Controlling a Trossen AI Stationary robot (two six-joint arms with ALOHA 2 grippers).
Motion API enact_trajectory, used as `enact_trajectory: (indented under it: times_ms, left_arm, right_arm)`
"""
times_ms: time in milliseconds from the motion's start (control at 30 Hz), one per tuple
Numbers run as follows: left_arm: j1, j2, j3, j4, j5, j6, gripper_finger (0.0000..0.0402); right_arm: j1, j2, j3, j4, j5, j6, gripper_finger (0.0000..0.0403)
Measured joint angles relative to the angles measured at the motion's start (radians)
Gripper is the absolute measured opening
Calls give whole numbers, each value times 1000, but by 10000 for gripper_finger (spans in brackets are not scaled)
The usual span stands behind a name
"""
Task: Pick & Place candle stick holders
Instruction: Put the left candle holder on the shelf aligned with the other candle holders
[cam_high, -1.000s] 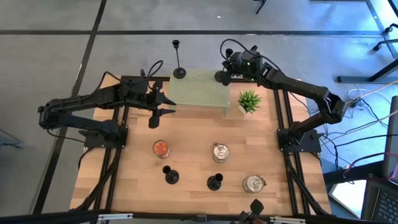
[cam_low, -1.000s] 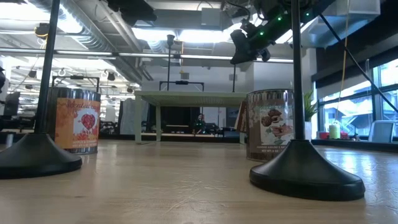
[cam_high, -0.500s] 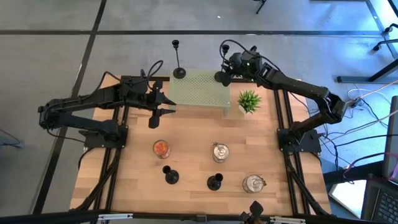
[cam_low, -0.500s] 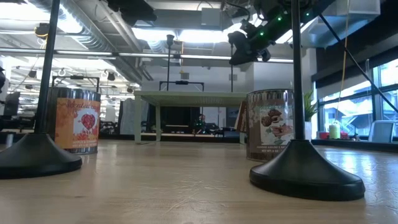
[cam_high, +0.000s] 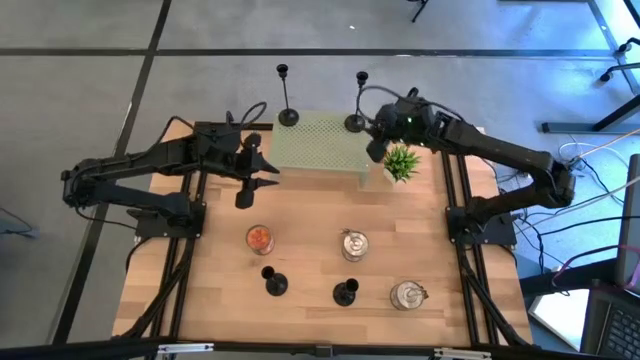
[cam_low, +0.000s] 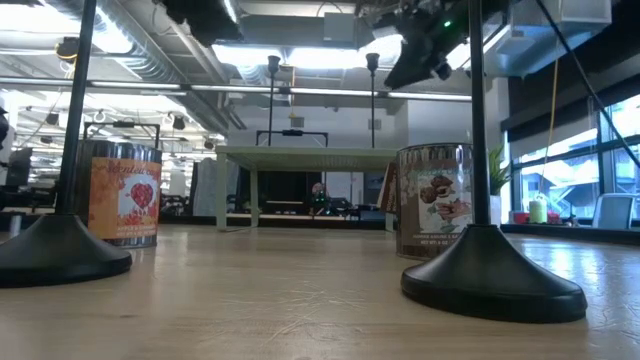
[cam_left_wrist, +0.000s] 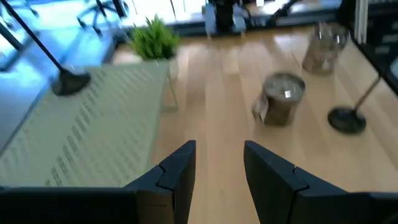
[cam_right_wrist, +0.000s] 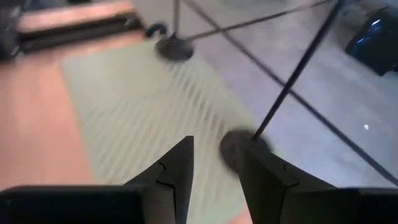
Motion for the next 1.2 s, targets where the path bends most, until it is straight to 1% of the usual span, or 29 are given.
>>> enact_trajectory:
  times_ms: [133, 200, 267, 333, 400, 567, 633, 733, 867, 967, 1033, 1100, 1200]
  left_arm:
    - [-32, 0, 0, -110, 10, 59, 132]
    - [-55, 0, -1, -162, 52, 70, 132]
    - [-85, 0, -1, -203, 115, 68, 132]
    - [-125, 0, -1, -233, 176, 63, 132]
    - [-180, 0, -1, -251, 213, 63, 132]
    - [-324, -1, -8, -252, 226, 62, 132]
    - [-377, -2, -47, -210, 227, 45, 132]
    - [-448, 0, -147, -100, 228, -34, 132]
    - [-517, 1, -308, 182, 225, -111, 132]
    - [-555, 1, -392, 376, 225, -174, 132]
    - [-576, 4, -429, 464, 216, -198, 132]
    - [-599, 10, -459, 552, 179, -200, 132]
    - [-626, 32, -478, 616, 131, -200, 132]
  right_arm:
    - [75, -32, 0, -152, 0, 2, 124]
    - [115, -37, 0, -213, -1, 26, 124]
    - [155, -37, 0, -243, -1, 61, 124]
    - [194, -37, 0, -257, -1, 93, 124]
    - [230, -37, 0, -261, -4, 106, 124]
    - [300, -37, 0, -243, -3, 106, 124]
    - [321, -37, 0, -235, -3, 106, 124]
    - [346, -37, 0, -231, 0, 127, 124]
    - [367, -37, 0, -230, 0, 158, 124]
    - [377, -37, 0, -220, 0, 161, 124]
    - [382, -37, 0, -202, 0, 161, 124]
    - [385, -36, 0, -177, 0, 161, 124]
    - [385, -36, 0, -146, 0, 161, 124]
